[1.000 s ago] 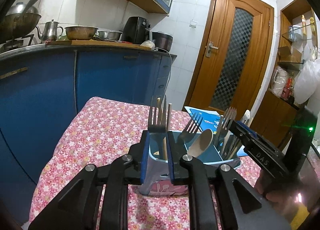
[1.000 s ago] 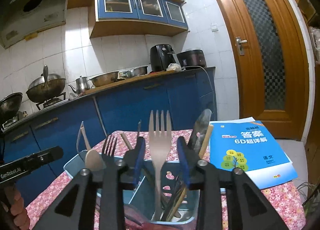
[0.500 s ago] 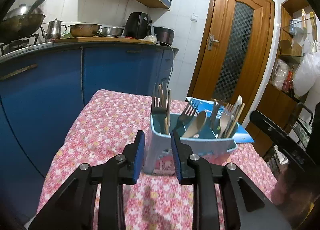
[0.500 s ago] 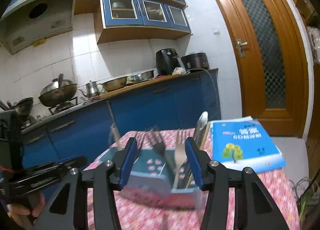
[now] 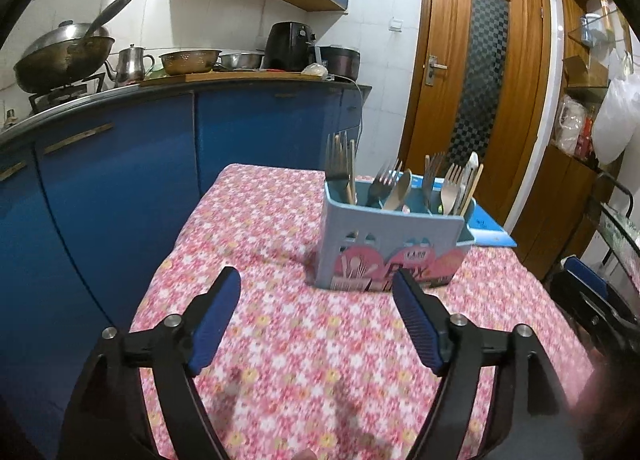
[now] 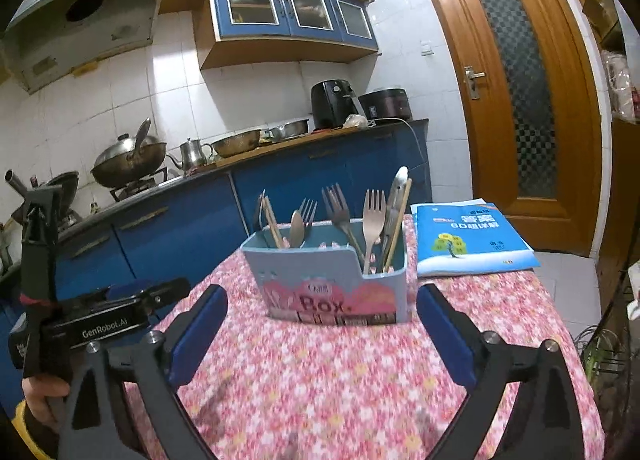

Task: Organize utensils

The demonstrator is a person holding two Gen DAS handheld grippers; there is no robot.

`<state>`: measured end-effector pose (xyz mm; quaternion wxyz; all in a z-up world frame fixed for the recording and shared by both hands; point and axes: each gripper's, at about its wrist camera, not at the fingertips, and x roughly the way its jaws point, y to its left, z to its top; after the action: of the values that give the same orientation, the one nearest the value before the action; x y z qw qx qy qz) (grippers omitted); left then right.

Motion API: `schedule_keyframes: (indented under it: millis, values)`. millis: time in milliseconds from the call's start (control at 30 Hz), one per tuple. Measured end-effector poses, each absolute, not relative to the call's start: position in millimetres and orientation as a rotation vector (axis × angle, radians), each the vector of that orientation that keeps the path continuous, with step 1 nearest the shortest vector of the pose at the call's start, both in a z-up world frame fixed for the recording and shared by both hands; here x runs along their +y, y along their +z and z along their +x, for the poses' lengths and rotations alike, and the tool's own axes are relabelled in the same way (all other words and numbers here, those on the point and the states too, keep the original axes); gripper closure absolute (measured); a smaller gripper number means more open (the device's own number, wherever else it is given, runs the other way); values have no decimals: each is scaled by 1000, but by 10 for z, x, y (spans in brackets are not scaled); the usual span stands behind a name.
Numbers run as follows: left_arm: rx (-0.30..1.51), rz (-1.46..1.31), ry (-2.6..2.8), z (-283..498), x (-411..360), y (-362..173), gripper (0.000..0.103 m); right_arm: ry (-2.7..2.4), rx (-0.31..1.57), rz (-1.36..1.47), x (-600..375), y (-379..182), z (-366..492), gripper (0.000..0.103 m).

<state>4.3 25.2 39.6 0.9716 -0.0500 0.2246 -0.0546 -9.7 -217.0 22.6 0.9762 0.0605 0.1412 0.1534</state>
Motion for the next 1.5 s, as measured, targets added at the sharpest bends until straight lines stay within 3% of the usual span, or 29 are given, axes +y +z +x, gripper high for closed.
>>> schedule_keyframes:
  millis: [233, 733, 1500]
  values:
    - [463, -72, -87, -131, 242, 194, 16, 276, 320, 110, -2173, 1, -298, 1]
    - [421, -64, -43, -177, 158, -178, 16, 165, 288, 37, -2229, -403, -444, 1]
    - [447, -58, -46, -129, 126, -280, 16, 156, 303, 49, -2239, -464, -407, 1]
